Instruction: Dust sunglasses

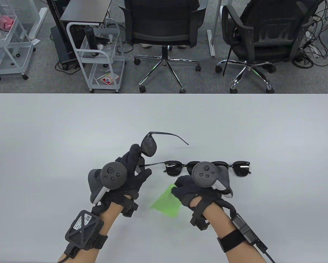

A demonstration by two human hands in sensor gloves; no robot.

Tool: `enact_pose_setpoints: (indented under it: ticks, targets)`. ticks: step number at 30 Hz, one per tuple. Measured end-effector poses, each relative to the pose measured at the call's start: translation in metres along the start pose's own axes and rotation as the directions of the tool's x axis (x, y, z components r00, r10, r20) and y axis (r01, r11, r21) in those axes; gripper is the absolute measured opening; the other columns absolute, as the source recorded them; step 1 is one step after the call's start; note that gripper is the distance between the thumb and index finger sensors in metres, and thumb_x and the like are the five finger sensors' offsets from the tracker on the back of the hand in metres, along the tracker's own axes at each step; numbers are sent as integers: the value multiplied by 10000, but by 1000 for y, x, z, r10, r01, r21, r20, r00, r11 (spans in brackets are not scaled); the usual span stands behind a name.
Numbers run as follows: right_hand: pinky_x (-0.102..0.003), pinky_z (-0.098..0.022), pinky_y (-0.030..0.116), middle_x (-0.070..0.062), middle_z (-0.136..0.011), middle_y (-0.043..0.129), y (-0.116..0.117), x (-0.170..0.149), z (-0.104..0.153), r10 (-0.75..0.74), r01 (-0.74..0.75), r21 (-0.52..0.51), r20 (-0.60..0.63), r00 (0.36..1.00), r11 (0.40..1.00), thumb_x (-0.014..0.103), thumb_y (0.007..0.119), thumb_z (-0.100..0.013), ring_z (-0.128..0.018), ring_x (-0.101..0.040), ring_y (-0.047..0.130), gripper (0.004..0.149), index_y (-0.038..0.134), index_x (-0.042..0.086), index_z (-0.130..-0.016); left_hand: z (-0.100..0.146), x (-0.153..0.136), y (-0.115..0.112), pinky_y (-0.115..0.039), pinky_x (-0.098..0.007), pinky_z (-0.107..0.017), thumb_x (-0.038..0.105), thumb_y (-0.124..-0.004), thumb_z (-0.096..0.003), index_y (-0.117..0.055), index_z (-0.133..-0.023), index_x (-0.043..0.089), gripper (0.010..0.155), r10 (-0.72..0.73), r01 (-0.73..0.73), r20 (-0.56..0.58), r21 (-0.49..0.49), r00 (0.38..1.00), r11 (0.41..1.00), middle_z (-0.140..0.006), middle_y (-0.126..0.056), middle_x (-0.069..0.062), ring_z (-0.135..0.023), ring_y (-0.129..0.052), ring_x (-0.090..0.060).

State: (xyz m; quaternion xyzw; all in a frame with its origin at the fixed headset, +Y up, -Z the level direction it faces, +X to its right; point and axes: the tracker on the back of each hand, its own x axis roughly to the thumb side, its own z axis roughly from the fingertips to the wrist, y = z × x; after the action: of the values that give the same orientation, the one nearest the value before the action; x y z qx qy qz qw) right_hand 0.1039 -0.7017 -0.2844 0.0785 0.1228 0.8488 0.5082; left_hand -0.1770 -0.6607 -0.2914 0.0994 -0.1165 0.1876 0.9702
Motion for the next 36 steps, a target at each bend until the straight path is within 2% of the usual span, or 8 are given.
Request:
enact_pose_setpoints:
  ticks: [4,8,17,19,21,25,32,36]
  targets:
    - [-644,-522,731,-206,-829,914,-10,-11,3,-353,353,-107,24,935,929,435,785,-520,-691,-459,967,375,914,105,-644,4,12,-4,-601,-525,-759,658,-803,-330,-452,-1083,308,901,-199,197,70,41,977,980,-1066,-688,87,-916,-938,-193]
    - [-621,-592,699,-147,-928,833,-12,-11,6,-551,578,-143,192,812,803,468,754,-540,-808,-413,902,376,860,162,-732,8,28,-8,-608,-522,-759,660,-815,-322,-476,-1078,320,895,-299,292,134,75,945,954,-1056,-704,96,-905,-948,-187]
    - [-660,-646,645,-124,-976,837,-12,-1,1,-575,611,50,409,709,790,494,700,-541,-873,-362,911,478,874,169,-845,11,38,-11,-614,-524,-756,629,-819,-335,-488,-1075,315,870,-271,263,164,64,949,963,-1058,-704,84,-906,-949,-216]
    - [-657,-648,648,-112,-941,879,-13,1,1,-529,573,37,436,728,819,462,761,-525,-844,-329,960,447,865,187,-861,10,37,-12,-616,-520,-757,628,-810,-337,-476,-1076,308,871,-262,256,162,63,951,965,-1060,-699,67,-909,-949,-216]
    - [-617,-647,685,-67,-881,940,-16,1,5,-433,518,-81,449,781,851,371,826,-495,-777,-277,1030,399,859,221,-863,10,37,-13,-615,-519,-757,629,-808,-339,-472,-1076,309,871,-249,243,167,54,954,968,-1061,-695,67,-909,-948,-216]
    - [-587,-627,726,-33,-777,1013,-17,-3,9,-413,524,-201,412,812,828,340,901,-442,-647,-218,1106,385,889,229,-810,12,42,-16,-621,-512,-759,638,-805,-334,-473,-1077,307,879,-271,260,187,83,944,962,-1058,-695,74,-905,-952,-204]
    - [-607,-583,712,-42,-703,943,-14,-4,14,-387,484,-316,324,863,816,423,962,-410,-574,-250,1082,474,807,163,-774,15,49,-15,-630,-496,-757,632,-802,-336,-470,-1077,298,879,-269,251,205,110,941,962,-1058,-684,69,-914,-946,-209]
    - [-641,-557,690,-112,-749,949,-16,-4,12,-275,355,-294,280,920,888,609,881,-445,-607,-337,1052,603,847,126,-804,15,50,-14,-645,-491,-752,631,-806,-334,-473,-1076,298,878,-258,240,197,112,946,964,-1056,-685,66,-914,-953,-213]
